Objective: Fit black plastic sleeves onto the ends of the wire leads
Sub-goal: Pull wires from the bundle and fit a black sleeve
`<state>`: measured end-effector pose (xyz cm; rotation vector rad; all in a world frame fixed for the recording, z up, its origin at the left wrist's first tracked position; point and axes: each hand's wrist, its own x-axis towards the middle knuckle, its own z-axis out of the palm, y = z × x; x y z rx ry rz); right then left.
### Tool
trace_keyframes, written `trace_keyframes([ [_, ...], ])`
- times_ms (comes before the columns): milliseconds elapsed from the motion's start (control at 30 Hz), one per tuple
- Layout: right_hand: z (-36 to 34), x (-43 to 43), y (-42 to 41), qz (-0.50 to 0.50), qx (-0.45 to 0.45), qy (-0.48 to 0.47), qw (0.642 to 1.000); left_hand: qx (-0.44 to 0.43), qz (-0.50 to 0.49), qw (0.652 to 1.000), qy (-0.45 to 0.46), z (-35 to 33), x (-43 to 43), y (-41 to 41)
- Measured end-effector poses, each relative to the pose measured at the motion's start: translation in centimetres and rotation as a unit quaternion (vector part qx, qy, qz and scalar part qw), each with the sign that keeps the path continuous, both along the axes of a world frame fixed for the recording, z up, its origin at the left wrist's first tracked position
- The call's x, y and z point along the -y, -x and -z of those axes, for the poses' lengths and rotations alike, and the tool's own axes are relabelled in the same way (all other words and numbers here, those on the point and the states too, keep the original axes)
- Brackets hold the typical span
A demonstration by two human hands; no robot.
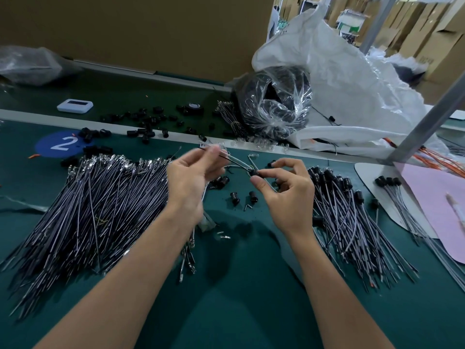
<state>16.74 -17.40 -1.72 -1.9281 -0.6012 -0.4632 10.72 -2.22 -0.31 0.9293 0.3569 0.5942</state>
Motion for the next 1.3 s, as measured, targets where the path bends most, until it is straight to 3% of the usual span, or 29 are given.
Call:
trace_keyframes([
  [133,-0.2,0.1,-0.1,-0.037,-0.025,-0.003,0.999,0.012,-0.12,0.991,0.059,-0.4,-2.0,0.3],
  [267,-0.6,0.1,0.0,-0.077,-0.129,-0.118,0.982,0.02,-0.086,0.992,0.087,-0.4,-1.6,0.2],
  [333,-1.0,0.4,-0.1,-0.121,-0.209,-0.247,0.938,0.012,-0.033,0.997,0.074,-0.4,-1.5,0.2],
  [433,-1.6,0.9,-0.3,-0.195,-0.297,-0.411,0.84,-0.009,0.075,0.996,0.04,-0.3,-0.9,0.4],
  [500,-1.8,1.2,-0.4,-0.212,-0.333,-0.464,0.793,-0.016,0.122,0.992,0.016,-0.4,-0.5,0.5],
  [567,-1.9,1.3,-0.4,-0.205,-0.352,-0.482,0.776,-0.017,0.129,0.991,-0.018,-0.4,-0.4,0.4],
  [633,-1.8,1.3,-0.4,-0.201,-0.356,-0.46,0.788,-0.024,0.103,0.992,-0.062,-0.3,-0.3,0.3],
  [733,-1.5,0.8,-0.1,-0.198,-0.349,-0.369,0.838,-0.04,0.076,0.99,-0.108,0.0,0.2,0.2],
  [900,-0.6,-0.5,0.7,-0.195,-0.252,-0.209,0.924,-0.063,0.133,0.969,-0.199,0.1,1.1,0.1],
  [1033,-0.2,-0.8,1.0,-0.204,-0.201,-0.147,0.947,-0.03,0.158,0.962,-0.221,0.1,1.3,0.2],
  [1300,0.0,-0.9,1.0,-0.213,-0.191,-0.06,0.956,0.046,0.107,0.983,-0.142,0.0,1.0,0.3],
])
